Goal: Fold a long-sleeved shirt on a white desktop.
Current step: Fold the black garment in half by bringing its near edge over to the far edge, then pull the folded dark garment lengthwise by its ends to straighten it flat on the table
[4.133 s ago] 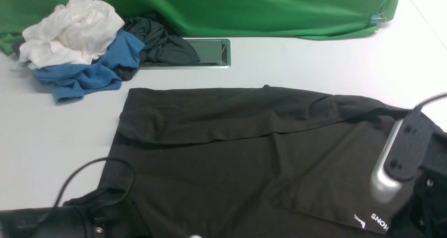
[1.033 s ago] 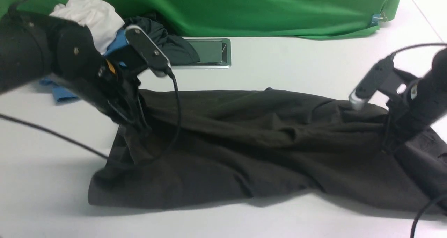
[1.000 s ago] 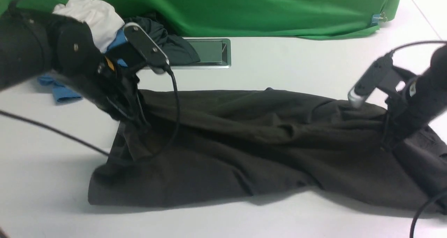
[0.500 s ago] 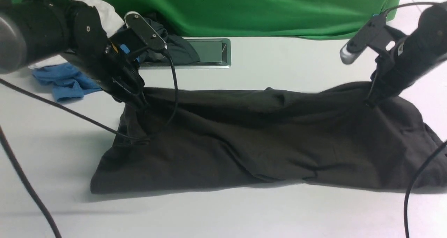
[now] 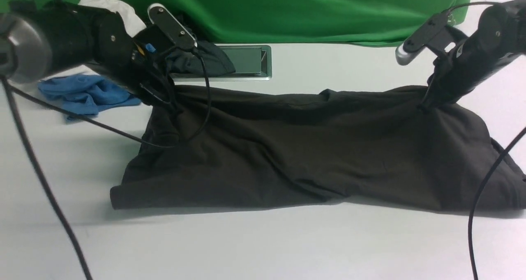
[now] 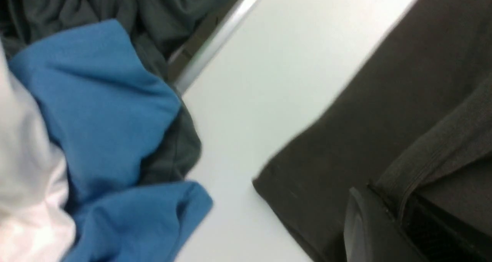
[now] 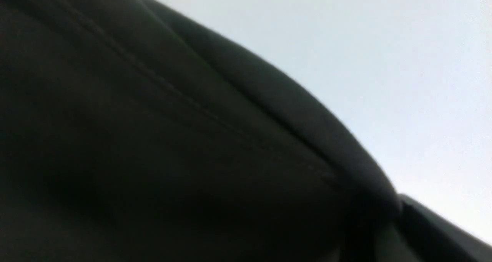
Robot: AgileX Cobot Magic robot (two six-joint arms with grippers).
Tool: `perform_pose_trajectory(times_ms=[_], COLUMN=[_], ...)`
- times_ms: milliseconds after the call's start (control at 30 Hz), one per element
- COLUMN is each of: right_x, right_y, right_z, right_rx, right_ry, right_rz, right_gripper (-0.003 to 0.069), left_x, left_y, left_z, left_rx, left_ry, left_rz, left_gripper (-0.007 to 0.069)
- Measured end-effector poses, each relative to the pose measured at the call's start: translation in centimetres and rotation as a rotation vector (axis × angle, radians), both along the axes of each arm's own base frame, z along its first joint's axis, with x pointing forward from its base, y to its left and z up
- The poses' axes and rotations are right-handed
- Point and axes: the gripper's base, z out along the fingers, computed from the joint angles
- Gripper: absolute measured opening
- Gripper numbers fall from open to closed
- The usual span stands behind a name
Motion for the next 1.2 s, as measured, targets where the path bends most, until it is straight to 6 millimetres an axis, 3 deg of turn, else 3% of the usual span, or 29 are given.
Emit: perform_pose_trajectory(times_ms=[167, 267, 367, 467, 533, 633, 767, 867, 933, 1067, 1133, 1200], right_x=[0.6, 0.9, 1.0, 0.5, 0.1, -1.7, -3.5, -4.5, -4.7, -4.5, -4.4, -4.3], right_y=[0.1, 0.0, 0.0, -0.1, 0.0, 0.9, 3.5, 6.4, 7.9, 8.9, 8.9, 8.9], right_z=[-1.1, -1.1, -0.8, 0.7, 1.9, 5.4, 6.3, 4.6, 3.2, 0.5, -0.1, -1.2], right_rx=[0.023, 0.044, 0.069, 0.09, 0.1, 0.136, 0.211, 0.287, 0.305, 0.296, 0.291, 0.283], right_ry=[-0.02, -0.047, -0.06, -0.073, -0.081, -0.107, -0.083, 0.008, 0.059, 0.135, 0.156, 0.19], right_rz=[-0.033, -0.066, -0.109, -0.149, -0.165, -0.17, -0.093, -0.015, 0.017, 0.037, 0.036, 0.034], right_gripper=[0.0097, 0.0252, 0.0428, 0.0461, 0.0438, 0.0322, 0.0176, 0.0051, 0.0031, 0.0027, 0.0027, 0.0026], left_x=[1.0, 1.5, 1.9, 2.2, 2.3, 2.1, 0.6, -1.3, -2.0, -2.2, -2.0, -1.8], left_y=[0.1, 0.1, 0.1, 0.2, 0.4, 0.6, 0.7, 0.6, 0.4, -0.1, -0.3, -0.7], left_z=[-0.9, -1.4, -1.6, -1.4, -1.3, -0.8, 1.5, 3.5, 3.5, 2.1, 1.4, 0.9], left_rx=[-0.008, -0.011, -0.004, 0.009, 0.009, -0.02, -0.122, -0.193, -0.223, -0.268, -0.284, -0.337], left_ry=[-0.04, -0.074, -0.109, -0.153, -0.166, -0.158, -0.098, 0.004, 0.083, 0.193, 0.213, 0.235], left_rz=[0.007, 0.004, -0.006, -0.016, -0.014, 0.026, 0.15, 0.211, 0.225, 0.244, 0.251, 0.27], left_gripper=[0.0034, 0.0066, 0.0157, 0.0264, 0.0317, 0.0401, 0.0335, 0.014, 0.0053, 0.0042, 0.0078, 0.0181])
